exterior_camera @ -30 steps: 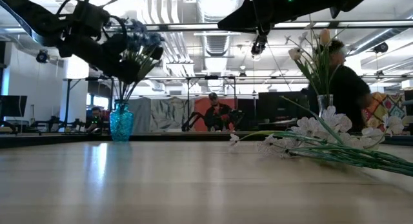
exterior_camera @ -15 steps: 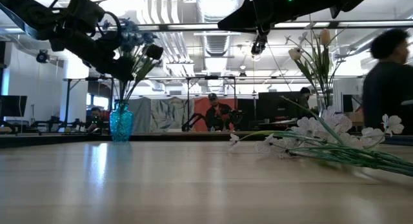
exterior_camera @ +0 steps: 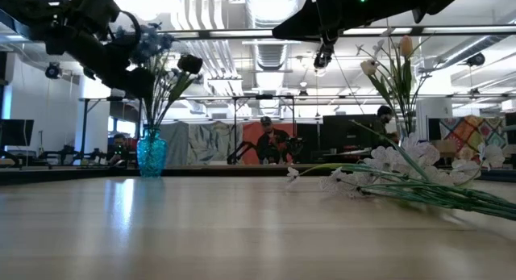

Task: Sort flowers into vase by color
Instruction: Put the blue flowers into the blue vase

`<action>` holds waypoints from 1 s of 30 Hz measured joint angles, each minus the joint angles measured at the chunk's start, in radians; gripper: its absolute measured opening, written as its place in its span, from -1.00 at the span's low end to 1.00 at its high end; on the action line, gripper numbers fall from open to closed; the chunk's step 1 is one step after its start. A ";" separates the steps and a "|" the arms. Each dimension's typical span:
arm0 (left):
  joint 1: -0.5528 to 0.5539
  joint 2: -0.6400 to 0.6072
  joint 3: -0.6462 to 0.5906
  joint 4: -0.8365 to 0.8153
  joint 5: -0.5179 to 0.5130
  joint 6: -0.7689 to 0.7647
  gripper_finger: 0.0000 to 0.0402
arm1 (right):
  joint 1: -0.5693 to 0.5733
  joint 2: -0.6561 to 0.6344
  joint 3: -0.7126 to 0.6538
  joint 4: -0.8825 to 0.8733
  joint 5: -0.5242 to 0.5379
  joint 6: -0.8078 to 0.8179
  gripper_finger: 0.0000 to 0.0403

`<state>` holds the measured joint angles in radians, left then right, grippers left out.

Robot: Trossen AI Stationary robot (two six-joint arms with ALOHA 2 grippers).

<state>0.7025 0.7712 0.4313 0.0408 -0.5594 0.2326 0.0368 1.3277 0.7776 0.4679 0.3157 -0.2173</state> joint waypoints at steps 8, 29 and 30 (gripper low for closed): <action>0.000 -0.032 0.118 -0.282 0.001 -0.101 0.09 | 0.000 0.000 0.000 -0.016 0.000 0.011 -0.68; 0.108 0.161 0.167 -0.305 0.091 -0.173 -0.20 | 0.000 0.000 0.000 -0.045 0.000 0.014 -0.69; 0.121 0.172 0.168 -0.305 0.112 -0.178 -0.24 | 0.000 0.000 0.000 -0.045 0.000 0.014 -0.69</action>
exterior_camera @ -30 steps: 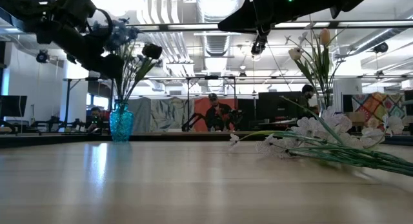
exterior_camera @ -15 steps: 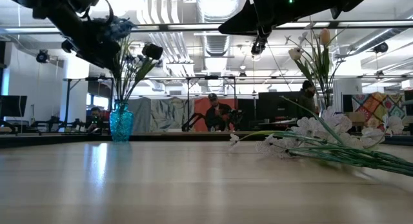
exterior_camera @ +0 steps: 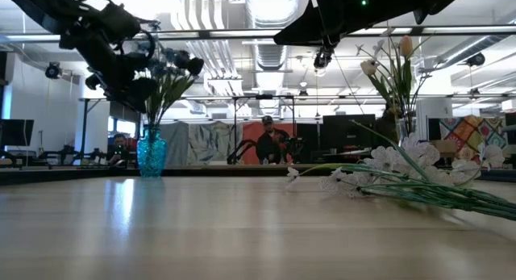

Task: Sort flowers into vase by color
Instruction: Put the blue flowers into the blue vase, then put the white flowers into the transparent vase

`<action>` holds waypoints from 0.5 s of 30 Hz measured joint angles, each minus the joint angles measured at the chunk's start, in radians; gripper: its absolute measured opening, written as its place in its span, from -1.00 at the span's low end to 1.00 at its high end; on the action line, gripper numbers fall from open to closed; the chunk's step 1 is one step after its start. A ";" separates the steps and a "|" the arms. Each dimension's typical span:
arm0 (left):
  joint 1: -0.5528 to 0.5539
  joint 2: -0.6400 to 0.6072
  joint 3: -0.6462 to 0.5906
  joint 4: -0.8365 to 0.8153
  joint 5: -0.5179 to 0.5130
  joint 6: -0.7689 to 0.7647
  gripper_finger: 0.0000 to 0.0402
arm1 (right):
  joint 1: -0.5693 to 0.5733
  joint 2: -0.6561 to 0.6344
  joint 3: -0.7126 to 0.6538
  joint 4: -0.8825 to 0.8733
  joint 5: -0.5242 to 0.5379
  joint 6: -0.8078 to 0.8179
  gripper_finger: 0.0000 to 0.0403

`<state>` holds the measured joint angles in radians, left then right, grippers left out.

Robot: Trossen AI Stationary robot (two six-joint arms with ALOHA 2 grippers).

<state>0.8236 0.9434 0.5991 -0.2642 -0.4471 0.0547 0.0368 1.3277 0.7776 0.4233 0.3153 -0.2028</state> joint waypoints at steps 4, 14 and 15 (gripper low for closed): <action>0.028 0.034 0.006 0.002 0.012 -0.009 -0.31 | 0.000 0.000 0.000 0.000 0.000 0.000 -0.69; 0.028 0.018 0.053 -0.151 0.003 -0.004 0.08 | 0.000 0.000 0.000 0.000 0.000 0.000 -0.69; 0.028 0.018 0.061 -0.176 0.006 -0.009 0.13 | 0.000 0.000 0.000 0.000 0.000 0.000 -0.69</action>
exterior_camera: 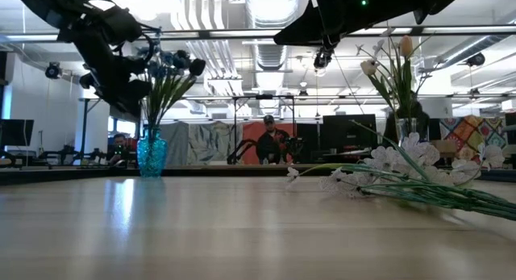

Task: Sort flowers into vase by color
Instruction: Put the white flowers into the transparent vase

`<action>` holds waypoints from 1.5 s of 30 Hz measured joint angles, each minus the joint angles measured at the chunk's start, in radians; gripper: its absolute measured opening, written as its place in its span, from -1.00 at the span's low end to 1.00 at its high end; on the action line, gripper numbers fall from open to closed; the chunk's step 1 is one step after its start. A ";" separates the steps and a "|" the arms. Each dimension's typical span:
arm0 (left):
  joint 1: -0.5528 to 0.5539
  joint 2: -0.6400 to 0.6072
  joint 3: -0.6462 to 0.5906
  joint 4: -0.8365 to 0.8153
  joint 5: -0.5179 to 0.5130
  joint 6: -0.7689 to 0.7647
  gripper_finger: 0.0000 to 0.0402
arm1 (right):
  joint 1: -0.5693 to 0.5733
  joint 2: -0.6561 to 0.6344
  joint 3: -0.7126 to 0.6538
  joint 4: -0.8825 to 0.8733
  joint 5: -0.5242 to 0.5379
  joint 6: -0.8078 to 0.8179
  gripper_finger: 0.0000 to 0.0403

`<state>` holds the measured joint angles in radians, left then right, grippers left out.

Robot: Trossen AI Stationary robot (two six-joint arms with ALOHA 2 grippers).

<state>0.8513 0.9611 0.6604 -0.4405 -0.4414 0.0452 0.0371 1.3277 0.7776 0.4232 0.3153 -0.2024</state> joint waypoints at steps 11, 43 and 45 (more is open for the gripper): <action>0.000 0.020 0.137 -0.227 0.025 -0.066 0.33 | 0.000 0.000 0.000 0.000 0.000 -0.003 -0.69; -0.416 -0.277 0.258 -0.669 0.014 -0.185 -0.72 | 0.000 -0.012 0.000 -0.082 -0.008 0.064 -0.69; -0.519 -0.280 0.245 -0.626 0.014 -0.214 -0.82 | 0.000 -0.013 0.000 -0.130 -0.009 0.105 -0.72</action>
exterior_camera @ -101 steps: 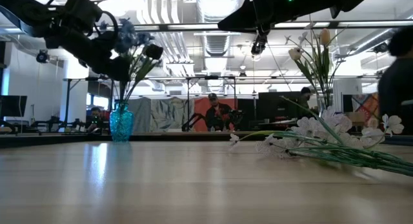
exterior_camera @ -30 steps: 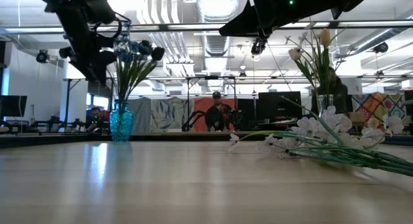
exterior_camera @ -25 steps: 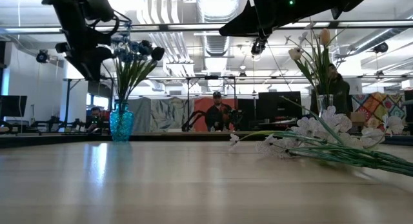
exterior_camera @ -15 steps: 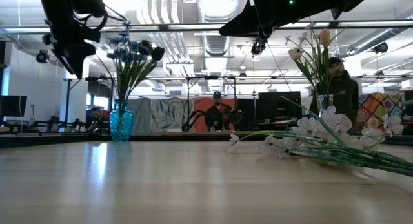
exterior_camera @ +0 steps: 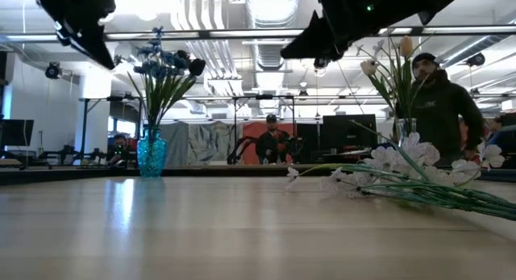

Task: Sort flowers into vase by color
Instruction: Put the white flowers into the transparent vase

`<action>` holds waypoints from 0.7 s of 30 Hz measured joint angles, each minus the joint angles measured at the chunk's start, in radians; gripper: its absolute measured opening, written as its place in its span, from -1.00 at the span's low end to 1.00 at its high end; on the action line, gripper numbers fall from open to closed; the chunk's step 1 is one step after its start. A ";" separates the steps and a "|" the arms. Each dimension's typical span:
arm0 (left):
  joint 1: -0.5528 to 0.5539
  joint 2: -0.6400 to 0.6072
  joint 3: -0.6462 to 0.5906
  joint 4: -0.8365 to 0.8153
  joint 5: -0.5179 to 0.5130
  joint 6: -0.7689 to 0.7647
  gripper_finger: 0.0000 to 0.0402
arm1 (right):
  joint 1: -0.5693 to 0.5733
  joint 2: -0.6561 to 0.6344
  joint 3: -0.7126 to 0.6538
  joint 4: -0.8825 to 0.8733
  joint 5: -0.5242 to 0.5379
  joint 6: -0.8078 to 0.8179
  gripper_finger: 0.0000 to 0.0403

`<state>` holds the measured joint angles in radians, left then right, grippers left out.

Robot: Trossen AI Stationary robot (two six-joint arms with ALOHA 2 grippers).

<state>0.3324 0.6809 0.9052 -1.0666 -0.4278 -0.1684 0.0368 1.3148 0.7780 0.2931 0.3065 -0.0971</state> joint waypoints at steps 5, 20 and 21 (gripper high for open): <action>-0.257 0.004 -0.082 0.187 -0.005 -0.046 -0.98 | 0.011 0.000 0.000 -0.057 0.000 -0.007 -0.93; -0.622 0.117 -0.418 0.912 -0.149 -0.104 -1.00 | 0.096 -0.019 0.000 -0.380 0.012 0.338 -0.96; -0.622 0.126 -0.438 0.950 -0.149 -0.103 -1.00 | 0.103 -0.020 0.001 -0.413 0.011 0.382 -0.96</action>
<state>-0.2897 0.8070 0.4671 -0.1169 -0.5770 -0.2717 0.1403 1.2944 0.7789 -0.1200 0.3176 0.2845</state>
